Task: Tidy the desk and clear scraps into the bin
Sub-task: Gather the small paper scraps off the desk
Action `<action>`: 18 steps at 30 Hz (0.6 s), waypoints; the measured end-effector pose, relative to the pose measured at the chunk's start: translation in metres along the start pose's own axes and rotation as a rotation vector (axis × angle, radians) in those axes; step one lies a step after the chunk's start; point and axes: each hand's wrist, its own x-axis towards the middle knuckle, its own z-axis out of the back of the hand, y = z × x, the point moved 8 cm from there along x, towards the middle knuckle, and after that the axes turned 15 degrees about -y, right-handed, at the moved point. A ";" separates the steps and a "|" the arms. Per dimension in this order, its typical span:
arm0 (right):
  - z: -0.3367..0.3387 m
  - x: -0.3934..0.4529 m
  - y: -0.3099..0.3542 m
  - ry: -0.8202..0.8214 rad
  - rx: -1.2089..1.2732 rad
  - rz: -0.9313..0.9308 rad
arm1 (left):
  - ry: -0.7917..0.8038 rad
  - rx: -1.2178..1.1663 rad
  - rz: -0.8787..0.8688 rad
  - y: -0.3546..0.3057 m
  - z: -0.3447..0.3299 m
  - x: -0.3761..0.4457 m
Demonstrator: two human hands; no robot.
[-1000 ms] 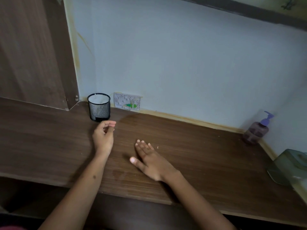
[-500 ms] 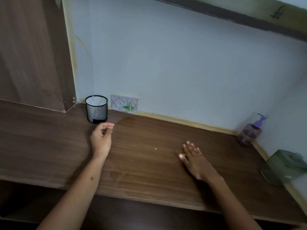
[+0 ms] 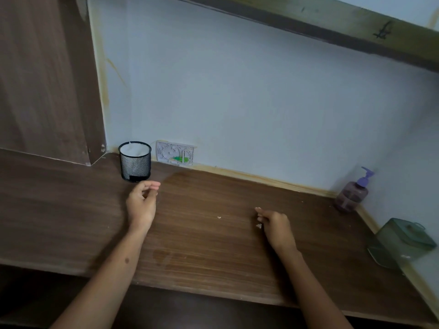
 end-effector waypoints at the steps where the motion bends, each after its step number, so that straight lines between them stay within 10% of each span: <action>1: -0.002 -0.001 0.008 -0.015 0.025 -0.016 | 0.001 -0.002 0.000 0.000 0.000 0.000; 12: -0.053 -0.093 0.154 0.385 0.012 0.645 | -0.009 0.001 0.005 0.001 0.001 0.002; 18: -0.013 -0.054 0.046 0.330 -0.283 0.357 | 0.004 0.010 0.009 0.000 -0.002 0.001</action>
